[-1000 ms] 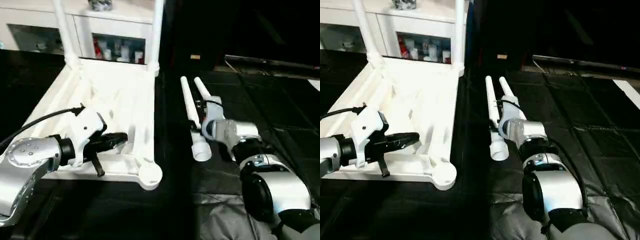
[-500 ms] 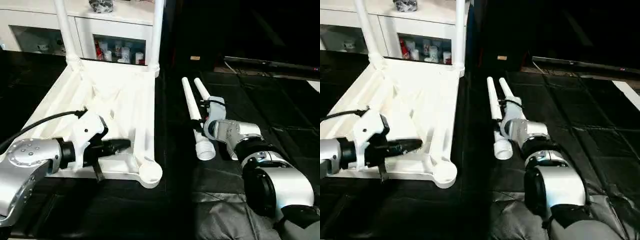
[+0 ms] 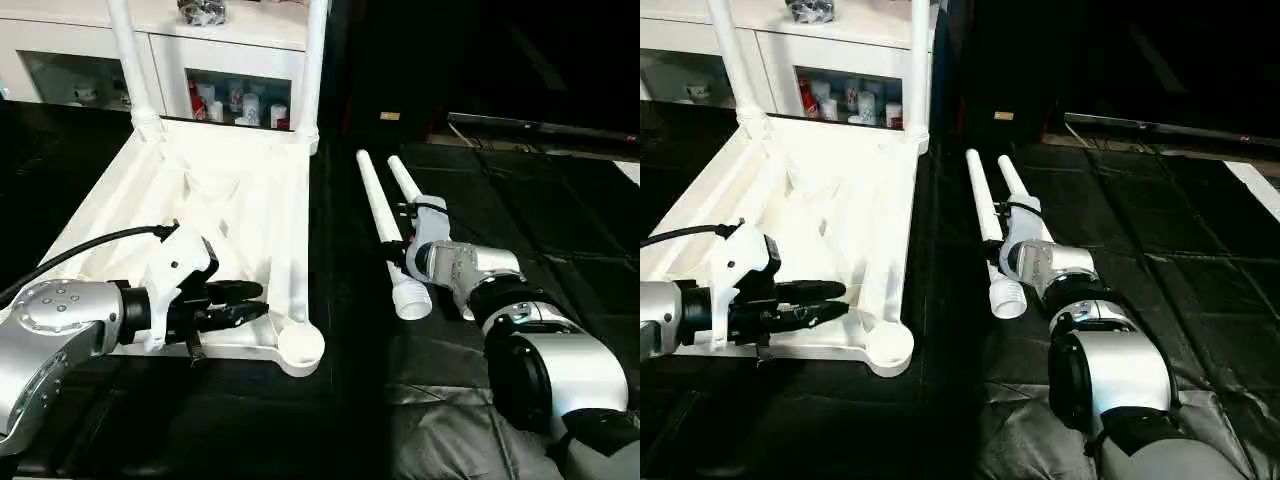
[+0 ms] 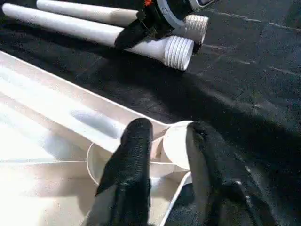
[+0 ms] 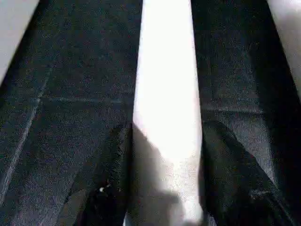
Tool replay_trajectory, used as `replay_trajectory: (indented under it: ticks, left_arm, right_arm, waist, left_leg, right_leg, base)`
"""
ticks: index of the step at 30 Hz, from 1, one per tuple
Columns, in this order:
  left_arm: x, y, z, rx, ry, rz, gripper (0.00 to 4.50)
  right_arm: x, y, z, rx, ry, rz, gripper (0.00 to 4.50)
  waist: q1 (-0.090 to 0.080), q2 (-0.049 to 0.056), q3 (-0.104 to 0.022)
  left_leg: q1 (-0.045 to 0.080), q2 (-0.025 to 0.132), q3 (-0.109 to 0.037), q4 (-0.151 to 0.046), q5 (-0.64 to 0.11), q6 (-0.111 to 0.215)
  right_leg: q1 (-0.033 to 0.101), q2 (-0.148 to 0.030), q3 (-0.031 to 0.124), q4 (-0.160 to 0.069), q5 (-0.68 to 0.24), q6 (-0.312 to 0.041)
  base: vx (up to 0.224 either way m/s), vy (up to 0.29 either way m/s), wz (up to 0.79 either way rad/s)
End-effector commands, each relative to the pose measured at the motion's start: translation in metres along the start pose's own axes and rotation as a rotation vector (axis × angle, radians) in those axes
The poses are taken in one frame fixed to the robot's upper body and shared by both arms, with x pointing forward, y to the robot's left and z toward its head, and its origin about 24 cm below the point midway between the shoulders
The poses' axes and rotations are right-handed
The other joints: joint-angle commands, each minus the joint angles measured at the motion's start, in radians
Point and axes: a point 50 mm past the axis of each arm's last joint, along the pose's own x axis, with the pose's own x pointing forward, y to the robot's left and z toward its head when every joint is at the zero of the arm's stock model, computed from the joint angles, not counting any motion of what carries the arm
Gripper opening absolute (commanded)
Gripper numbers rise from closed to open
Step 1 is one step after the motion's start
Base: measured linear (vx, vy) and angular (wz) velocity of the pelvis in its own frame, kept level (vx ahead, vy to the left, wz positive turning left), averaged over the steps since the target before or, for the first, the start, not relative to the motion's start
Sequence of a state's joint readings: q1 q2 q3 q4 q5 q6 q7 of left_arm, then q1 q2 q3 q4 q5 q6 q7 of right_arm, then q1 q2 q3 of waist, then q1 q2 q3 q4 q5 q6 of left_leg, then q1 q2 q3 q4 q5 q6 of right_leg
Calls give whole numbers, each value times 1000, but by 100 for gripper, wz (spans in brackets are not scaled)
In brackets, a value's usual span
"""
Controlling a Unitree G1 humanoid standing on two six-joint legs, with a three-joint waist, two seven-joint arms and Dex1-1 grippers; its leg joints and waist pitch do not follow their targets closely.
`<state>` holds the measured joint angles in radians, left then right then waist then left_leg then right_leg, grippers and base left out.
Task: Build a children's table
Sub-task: Pick table leg
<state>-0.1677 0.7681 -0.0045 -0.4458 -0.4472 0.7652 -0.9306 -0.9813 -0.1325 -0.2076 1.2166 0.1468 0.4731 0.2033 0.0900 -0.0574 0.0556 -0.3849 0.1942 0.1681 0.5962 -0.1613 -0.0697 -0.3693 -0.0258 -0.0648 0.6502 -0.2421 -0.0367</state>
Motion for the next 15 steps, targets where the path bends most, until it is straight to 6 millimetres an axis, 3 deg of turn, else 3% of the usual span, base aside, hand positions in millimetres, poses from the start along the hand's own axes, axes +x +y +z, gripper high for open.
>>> replay_trajectory:
  ticks: [1,15]
  left_arm:
    - [1,-3,3,20,3,-13,169]
    - [4,1,-1,17,-19,49,286]
  right_arm:
    - [-2,-5,6,-8,-26,-13,181]
    - [-6,-11,17,5,-153,12,181]
  waist:
    - [1,18,-59]
    - [0,22,-62]
  left_leg:
    - [26,43,-10,-68,-182,-80]
    - [23,42,-9,-66,-164,-69]
  right_leg:
    - [28,-111,62,-71,-78,-143]
    - [31,-108,61,-67,-33,-151]
  base:
    - [0,0,0]
    - [0,0,0]
